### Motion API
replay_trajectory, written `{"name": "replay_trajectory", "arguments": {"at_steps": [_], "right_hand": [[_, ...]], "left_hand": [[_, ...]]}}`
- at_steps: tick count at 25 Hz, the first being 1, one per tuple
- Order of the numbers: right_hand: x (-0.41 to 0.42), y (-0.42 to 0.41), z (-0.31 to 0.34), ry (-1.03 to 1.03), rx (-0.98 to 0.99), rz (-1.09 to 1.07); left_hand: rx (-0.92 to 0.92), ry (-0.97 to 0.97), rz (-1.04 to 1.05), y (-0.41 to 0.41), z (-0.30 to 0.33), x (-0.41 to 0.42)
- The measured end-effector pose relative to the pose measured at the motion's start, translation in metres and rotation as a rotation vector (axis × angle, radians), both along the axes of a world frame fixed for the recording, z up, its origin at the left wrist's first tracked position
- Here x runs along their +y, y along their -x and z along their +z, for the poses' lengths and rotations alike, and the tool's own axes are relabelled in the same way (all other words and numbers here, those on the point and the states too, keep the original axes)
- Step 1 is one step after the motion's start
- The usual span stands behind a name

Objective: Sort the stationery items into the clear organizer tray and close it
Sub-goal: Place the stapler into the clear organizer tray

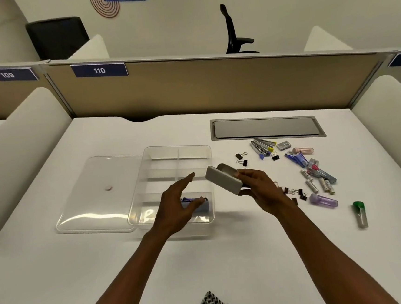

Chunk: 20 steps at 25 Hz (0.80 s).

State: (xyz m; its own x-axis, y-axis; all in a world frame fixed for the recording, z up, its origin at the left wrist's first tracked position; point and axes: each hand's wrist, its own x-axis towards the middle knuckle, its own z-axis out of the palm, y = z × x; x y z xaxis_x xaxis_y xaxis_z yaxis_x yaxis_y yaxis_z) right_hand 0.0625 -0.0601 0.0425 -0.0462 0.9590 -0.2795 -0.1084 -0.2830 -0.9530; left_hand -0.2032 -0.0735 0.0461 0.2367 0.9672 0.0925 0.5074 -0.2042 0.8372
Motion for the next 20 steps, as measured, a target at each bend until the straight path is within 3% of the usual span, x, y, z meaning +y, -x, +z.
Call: {"name": "replay_trajectory", "arguments": {"at_steps": [4,10,15,20], "right_hand": [[-0.012,0.048,-0.002,-0.04,-0.046,0.207],[-0.029,0.084,-0.018,-0.269,-0.609,0.263],[-0.037,0.088,-0.041,-0.487,-1.014,0.344],[-0.037,0.094,-0.044,-0.473,-1.062,0.31]], "left_hand": [[-0.018,0.016,-0.036,0.016,-0.002,-0.001],[0.129,-0.041,0.133,0.033,-0.034,-0.016],[0.29,-0.064,0.1,0.033,-0.051,-0.02],[0.352,-0.004,0.056,0.035,-0.055,-0.018]]}}
